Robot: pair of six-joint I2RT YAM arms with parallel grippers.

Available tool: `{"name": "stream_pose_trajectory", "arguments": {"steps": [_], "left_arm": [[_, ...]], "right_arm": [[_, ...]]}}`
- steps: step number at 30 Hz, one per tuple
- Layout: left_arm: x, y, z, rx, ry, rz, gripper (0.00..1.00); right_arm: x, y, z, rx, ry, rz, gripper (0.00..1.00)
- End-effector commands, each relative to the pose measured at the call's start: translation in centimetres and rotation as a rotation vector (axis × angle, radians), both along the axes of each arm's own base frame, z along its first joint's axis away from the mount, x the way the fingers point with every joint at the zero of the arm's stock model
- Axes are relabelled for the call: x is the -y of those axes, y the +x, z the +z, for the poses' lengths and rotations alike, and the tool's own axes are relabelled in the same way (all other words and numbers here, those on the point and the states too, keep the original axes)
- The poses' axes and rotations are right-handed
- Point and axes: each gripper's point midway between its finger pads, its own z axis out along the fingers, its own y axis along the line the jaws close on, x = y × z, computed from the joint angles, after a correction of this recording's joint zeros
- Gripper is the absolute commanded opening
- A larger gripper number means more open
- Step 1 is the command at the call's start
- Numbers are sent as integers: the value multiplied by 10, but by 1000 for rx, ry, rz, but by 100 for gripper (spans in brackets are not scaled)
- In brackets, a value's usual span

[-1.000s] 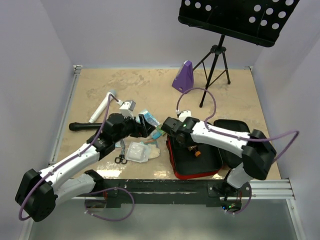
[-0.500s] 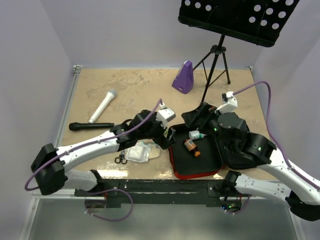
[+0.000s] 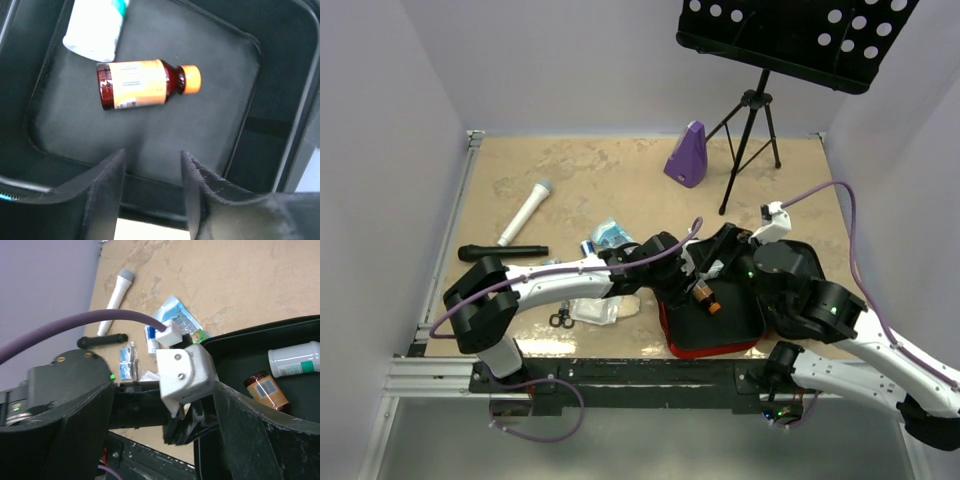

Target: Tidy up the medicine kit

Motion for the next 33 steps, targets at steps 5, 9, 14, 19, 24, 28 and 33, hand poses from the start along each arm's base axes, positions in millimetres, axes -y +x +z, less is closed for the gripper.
{"name": "stream_pose_trajectory", "arguments": {"steps": [5, 9, 14, 19, 24, 28, 33], "left_arm": [[26, 16, -10, -71, -84, 155, 18], [33, 9, -25, -138, -97, 152, 1], [53, 0, -27, -215, -179, 125, 0], [65, -11, -35, -287, -208, 119, 0], [80, -12, -38, -339, -242, 125, 0], [81, -6, -28, -311, -259, 154, 0], [51, -2, -15, -241, -220, 220, 0]], "right_arm": [[13, -4, 17, 46, 100, -40, 84], [13, -2, 16, 44, 89, -47, 84], [13, 0, 17, 46, 72, -53, 84], [14, 0, 21, 55, 81, -56, 85], [15, 0, 21, 57, 80, -59, 85], [19, -1, 26, 64, 80, -68, 85], [24, -2, 26, 69, 80, -76, 85]]}}
